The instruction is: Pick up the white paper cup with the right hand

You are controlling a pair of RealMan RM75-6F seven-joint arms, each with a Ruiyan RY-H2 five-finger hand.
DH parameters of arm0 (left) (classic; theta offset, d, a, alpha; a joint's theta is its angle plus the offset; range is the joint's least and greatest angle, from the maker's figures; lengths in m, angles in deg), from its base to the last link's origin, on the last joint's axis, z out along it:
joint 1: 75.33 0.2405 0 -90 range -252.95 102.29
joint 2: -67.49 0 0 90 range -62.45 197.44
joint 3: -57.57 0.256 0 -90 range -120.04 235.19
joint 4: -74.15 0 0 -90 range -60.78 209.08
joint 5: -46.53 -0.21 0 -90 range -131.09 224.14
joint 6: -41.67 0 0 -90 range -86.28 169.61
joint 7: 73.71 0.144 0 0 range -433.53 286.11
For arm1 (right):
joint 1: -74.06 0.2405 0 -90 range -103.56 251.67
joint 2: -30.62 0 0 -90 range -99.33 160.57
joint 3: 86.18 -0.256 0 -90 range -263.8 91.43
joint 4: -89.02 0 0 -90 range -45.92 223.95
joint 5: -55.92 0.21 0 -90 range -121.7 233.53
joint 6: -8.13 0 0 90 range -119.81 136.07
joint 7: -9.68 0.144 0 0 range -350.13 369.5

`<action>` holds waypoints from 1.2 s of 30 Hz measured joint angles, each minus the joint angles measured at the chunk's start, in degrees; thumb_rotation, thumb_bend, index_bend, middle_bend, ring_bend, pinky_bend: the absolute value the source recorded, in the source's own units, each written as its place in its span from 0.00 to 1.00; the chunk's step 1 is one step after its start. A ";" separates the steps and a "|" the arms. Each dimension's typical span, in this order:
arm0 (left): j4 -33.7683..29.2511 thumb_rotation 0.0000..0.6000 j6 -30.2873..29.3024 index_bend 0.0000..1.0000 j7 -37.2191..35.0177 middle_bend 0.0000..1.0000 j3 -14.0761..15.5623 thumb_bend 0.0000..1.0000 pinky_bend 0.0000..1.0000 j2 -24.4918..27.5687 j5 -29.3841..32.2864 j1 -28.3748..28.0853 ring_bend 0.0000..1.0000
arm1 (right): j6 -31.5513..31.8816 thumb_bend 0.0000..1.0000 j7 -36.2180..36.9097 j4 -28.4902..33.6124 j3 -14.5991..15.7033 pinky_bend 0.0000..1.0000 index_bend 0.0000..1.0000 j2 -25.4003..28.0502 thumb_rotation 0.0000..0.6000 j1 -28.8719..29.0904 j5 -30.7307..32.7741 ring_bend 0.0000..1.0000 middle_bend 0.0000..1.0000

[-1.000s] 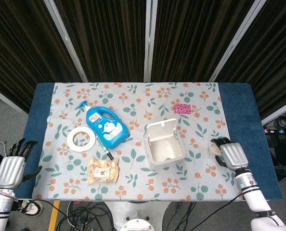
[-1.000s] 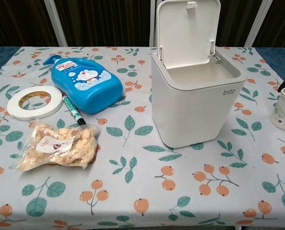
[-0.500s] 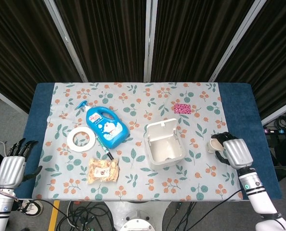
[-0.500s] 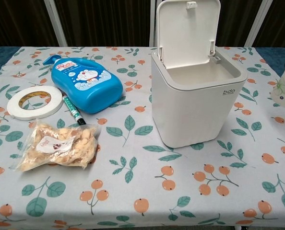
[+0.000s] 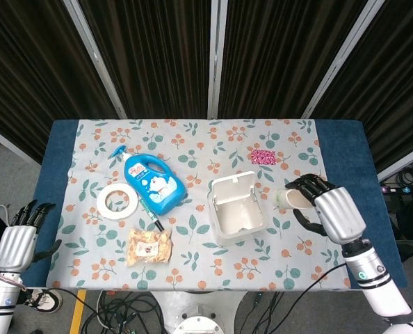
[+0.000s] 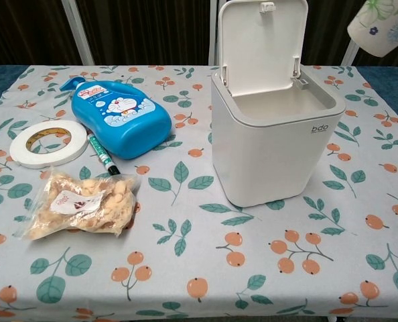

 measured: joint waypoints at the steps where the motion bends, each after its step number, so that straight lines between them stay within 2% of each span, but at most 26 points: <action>1: 0.12 1.00 0.07 0.16 -0.08 0.15 0.05 0.23 0.13 -0.08 -0.02 -0.02 0.03 | -0.60 0.32 -0.44 0.52 -0.14 0.52 0.32 -0.34 1.00 0.66 -0.21 0.27 0.37; 8: 1.08 1.00 0.56 0.16 -0.78 0.15 0.24 0.23 0.13 -0.41 0.60 0.17 0.03 | -4.83 0.30 -3.76 1.42 -0.37 0.52 0.31 -4.55 1.00 4.08 0.24 0.26 0.37; 11: 1.66 1.00 0.58 0.16 -1.49 0.15 0.34 0.23 0.13 -0.56 0.88 0.43 0.03 | -5.95 0.26 -4.61 1.09 -0.36 0.46 0.26 -6.53 1.00 5.15 0.65 0.24 0.35; 14: 2.32 1.00 0.53 0.16 -2.18 0.15 0.33 0.23 0.13 -0.67 1.05 0.59 0.03 | -7.18 0.18 -5.27 0.49 -0.19 0.31 0.12 -7.92 1.00 6.24 0.89 0.12 0.23; 15: 2.47 1.00 0.48 0.16 -2.36 0.15 0.33 0.23 0.13 -0.69 1.07 0.64 0.03 | -7.62 0.12 -5.30 0.39 -0.12 0.18 0.05 -8.07 1.00 6.48 1.01 0.05 0.15; 16: 2.63 1.00 0.39 0.16 -2.56 0.15 0.31 0.23 0.13 -0.72 1.08 0.71 0.03 | -8.16 0.07 -5.20 0.29 -0.03 0.08 0.01 -8.20 1.00 6.79 1.17 0.01 0.07; 18: 2.81 1.00 0.28 0.16 -2.78 0.15 0.29 0.23 0.13 -0.73 1.07 0.78 0.03 | -8.40 0.01 -4.61 0.19 0.02 0.00 0.00 -8.36 1.00 7.15 1.12 0.00 0.01; 24: 3.08 1.00 0.26 0.16 -3.08 0.15 0.30 0.23 0.13 -0.77 0.99 0.86 0.03 | -5.69 0.00 -0.93 -0.99 0.32 0.00 0.00 -8.73 1.00 6.81 -1.15 0.00 0.00; 29: 3.22 1.00 0.47 0.16 -3.00 0.15 0.39 0.23 0.13 -1.07 0.87 0.78 0.03 | -2.57 0.03 -0.06 -2.87 1.41 0.00 0.00 -6.99 1.00 4.16 -1.21 0.00 0.00; 36: 2.75 1.00 0.64 0.16 -2.41 0.15 0.33 0.23 0.13 -1.00 0.69 0.55 0.03 | 1.01 0.05 -0.47 -11.06 3.86 0.00 0.00 -5.59 1.00 -1.42 2.81 0.00 0.00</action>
